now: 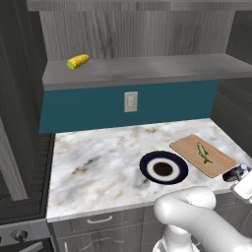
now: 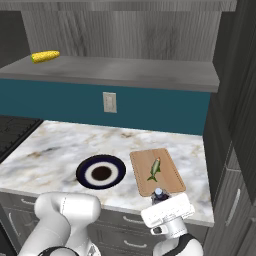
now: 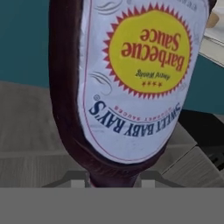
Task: Pick the fish from the plate and place it on the cutting board. Then pick the condiment bottle from the cabinet and place it next to the cutting board.
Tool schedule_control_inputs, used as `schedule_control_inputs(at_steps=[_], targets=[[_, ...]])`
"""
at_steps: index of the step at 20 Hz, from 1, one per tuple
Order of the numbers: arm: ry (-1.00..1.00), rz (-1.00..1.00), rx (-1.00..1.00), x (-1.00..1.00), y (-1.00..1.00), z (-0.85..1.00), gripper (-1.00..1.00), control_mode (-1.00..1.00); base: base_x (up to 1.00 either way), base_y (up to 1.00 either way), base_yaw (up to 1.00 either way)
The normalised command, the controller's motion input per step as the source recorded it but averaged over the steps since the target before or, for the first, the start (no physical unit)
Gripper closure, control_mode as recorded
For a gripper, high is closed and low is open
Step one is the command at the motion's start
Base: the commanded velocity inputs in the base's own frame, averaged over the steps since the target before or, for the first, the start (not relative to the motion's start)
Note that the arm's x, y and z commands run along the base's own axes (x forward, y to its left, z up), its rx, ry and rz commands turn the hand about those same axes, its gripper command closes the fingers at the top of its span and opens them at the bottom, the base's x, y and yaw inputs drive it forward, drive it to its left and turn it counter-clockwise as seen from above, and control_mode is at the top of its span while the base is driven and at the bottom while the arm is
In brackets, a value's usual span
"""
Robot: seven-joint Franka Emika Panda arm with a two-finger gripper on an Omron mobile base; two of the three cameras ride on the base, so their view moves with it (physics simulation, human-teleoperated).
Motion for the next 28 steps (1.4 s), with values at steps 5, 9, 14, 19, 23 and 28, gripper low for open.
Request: schedule_control_inputs(at_steps=[5, 9, 14, 19, 23, 28], targets=[[-0.02, 0.0, -0.02, 0.0, 0.0, -0.13, 1.0, -1.0, 0.0, 0.0, 0.0], [0.0, 0.0, -0.02, 0.0, 0.0, -0.07, 1.0, -1.0, 0.0, 0.0, 0.0], [0.0, 0.0, 0.0, 0.0, 0.0, -0.02, 1.0, -1.0, 0.0, 0.0, 0.0], [0.0, 0.0, 0.0, 0.02, 0.0, -0.06, 1.0, -1.0, 0.0, 0.0, 0.0], [0.01, 0.0, 0.0, 0.05, 0.0, -0.18, 1.0, -1.0, 0.0, 0.0, 0.0], [0.04, 0.0, 0.0, 0.14, 0.0, -0.17, 1.0, -1.0, 0.0, 0.0, 0.0]])
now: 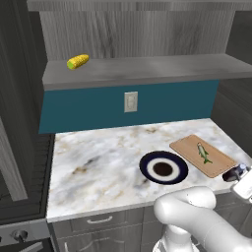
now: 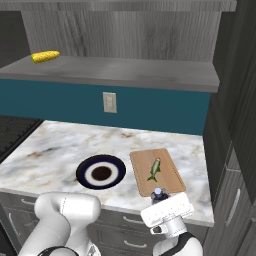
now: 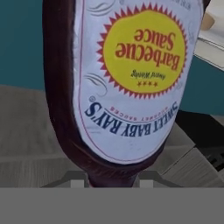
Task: Pick the fish from the plate and place it on the cutting board. Then pick the condiment bottle from the cabinet and place it next to the cutting board.
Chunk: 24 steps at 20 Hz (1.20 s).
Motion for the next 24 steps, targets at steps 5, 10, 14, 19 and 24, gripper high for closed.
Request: schedule_control_inputs(at_steps=[5, 10, 14, 19, 24], targets=[[0.04, 0.0, 0.0, 0.17, 0.0, -0.17, 1.0, -1.0, 0.0, 0.0, 0.0], [0.03, 0.0, 0.0, 0.11, 0.0, -0.15, 1.0, -1.0, 0.0, 0.0, 0.0], [0.02, 0.0, 0.0, 0.08, 0.0, -0.15, 1.0, -1.0, 0.0, 0.0, 0.0], [0.0, 0.0, 0.0, 0.06, 0.0, -0.14, 1.0, -1.0, 0.0, 0.0, 0.0], [0.0, 0.0, 0.0, 0.02, 0.0, -0.09, 1.0, -1.0, 0.0, 0.0, 0.0]])
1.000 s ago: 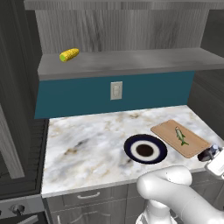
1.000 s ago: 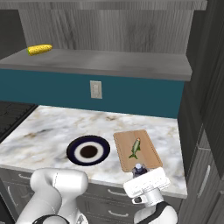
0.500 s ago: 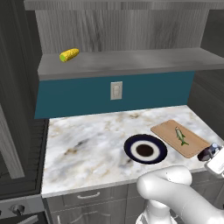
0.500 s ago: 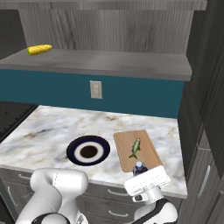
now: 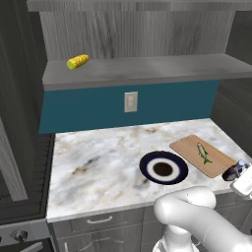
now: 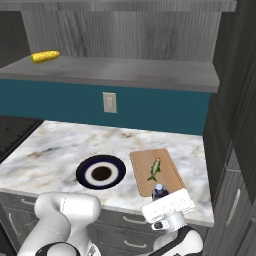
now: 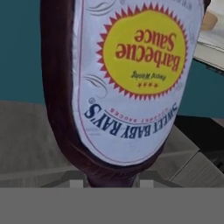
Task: Pick the fish from the plate and place it on the cutting board. Then pick the condiment bottle from the cabinet and place it next to the cutting board.
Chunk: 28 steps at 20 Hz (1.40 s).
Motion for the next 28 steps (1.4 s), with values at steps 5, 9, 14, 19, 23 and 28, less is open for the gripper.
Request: schedule_control_inputs(at_steps=[5, 9, 14, 19, 23, 28], targets=[[0.0, 0.0, 0.0, 0.0, 0.0, -0.03, 1.0, -1.0, 0.0, 0.0, 0.0], [0.0, 0.0, 0.0, 0.0, 0.0, -0.05, 1.0, -1.0, 0.0, 0.0, 0.0], [0.0, 0.0, 0.0, 0.0, 0.0, -0.05, 1.0, -1.0, 0.0, 0.0, 0.0], [0.0, 0.0, 0.0, 0.0, 0.0, -0.06, 1.0, -1.0, 0.0, 0.0, 0.0], [0.0, 0.0, 0.0, 0.0, 0.0, -0.1, 1.0, -1.0, 0.0, 0.0, 0.0], [0.0, 0.0, 0.0, 0.0, 0.0, -0.08, -1.0, -1.0, 0.0, 0.0, 0.0]])
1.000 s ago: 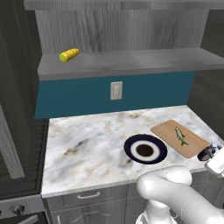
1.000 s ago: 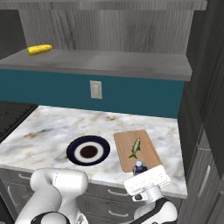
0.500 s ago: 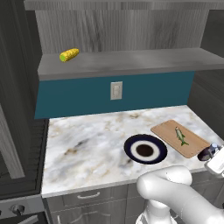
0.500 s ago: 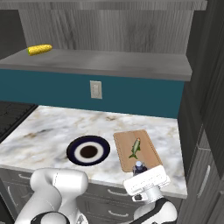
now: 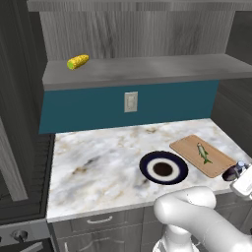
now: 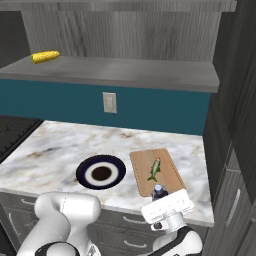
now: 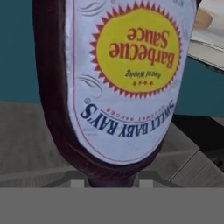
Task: Pick the fish from the plate and place it on the cutting board. Then pick the condiment bottle from the cabinet and place it next to the cutting board.
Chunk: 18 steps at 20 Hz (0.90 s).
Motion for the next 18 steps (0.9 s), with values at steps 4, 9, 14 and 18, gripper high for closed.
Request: schedule_control_inputs(at_steps=[4, 9, 14, 18], targets=[[0.0, 0.0, 0.0, 0.0, 0.0, -0.07, -1.0, -1.0, 0.0, 0.0, 0.0], [0.0, 0.0, 0.0, 0.0, 0.0, -0.05, -1.0, -1.0, 0.0, 0.0, 0.0], [0.0, 0.0, 0.0, 0.0, 0.0, -0.06, -1.0, -1.0, 0.0, 0.0, 0.0], [0.0, 0.0, 0.0, 0.0, 0.0, -0.03, -1.0, -1.0, 0.0, 0.0, 0.0]])
